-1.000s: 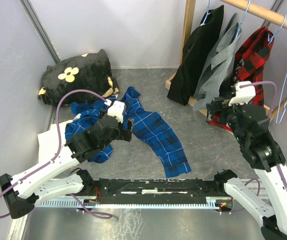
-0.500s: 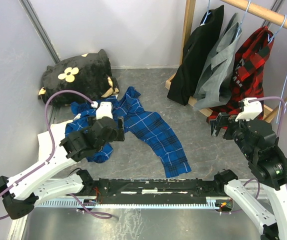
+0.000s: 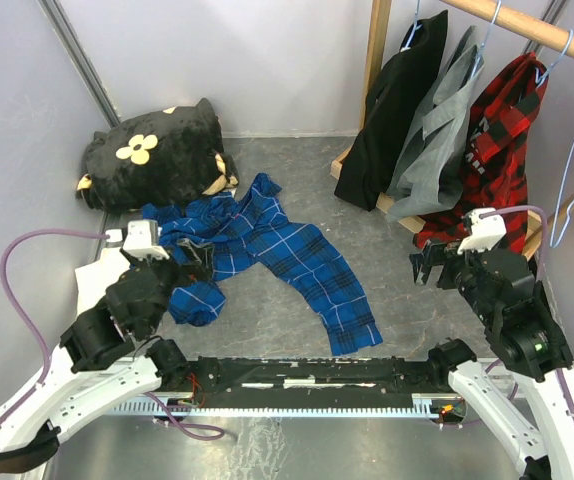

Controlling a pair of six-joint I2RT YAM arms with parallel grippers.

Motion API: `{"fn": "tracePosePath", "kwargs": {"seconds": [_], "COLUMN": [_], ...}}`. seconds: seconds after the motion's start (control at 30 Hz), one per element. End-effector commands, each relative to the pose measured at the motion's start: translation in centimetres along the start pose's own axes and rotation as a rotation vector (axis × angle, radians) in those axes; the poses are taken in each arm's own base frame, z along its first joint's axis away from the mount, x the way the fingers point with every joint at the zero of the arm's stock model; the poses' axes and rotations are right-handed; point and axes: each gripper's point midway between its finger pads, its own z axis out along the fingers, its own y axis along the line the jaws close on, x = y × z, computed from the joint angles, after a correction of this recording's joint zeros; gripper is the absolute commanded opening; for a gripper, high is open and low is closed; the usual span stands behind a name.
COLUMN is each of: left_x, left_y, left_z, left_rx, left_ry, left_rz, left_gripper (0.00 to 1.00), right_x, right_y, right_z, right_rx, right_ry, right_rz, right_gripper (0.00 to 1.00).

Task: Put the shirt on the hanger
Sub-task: Reset both arms

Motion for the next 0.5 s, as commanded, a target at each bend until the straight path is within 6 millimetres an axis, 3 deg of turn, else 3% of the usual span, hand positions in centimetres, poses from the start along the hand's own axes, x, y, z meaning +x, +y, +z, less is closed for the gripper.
{"fn": "tracePosePath", "kwargs": {"seconds": [0.0, 0.47], "left_x": [-2.4, -0.3], "left_y": [0.2, 0.6], "left_z": [-0.3, 1.0], "left_rx": [0.027, -0.031], "left_ry": [-0.119, -0.040], "left_rz": [0.043, 0.151], "left_gripper": [0.99, 1.00], "right_x": [-1.3, -0.6], "right_y": [1.5, 2.3], "right_z": [0.5, 0.6], "right_rx": [-0.084, -0.144], "right_ry": [-0.085, -0.103], "right_rz": [-0.013, -0.017], "right_gripper": [0.99, 0.99]}}
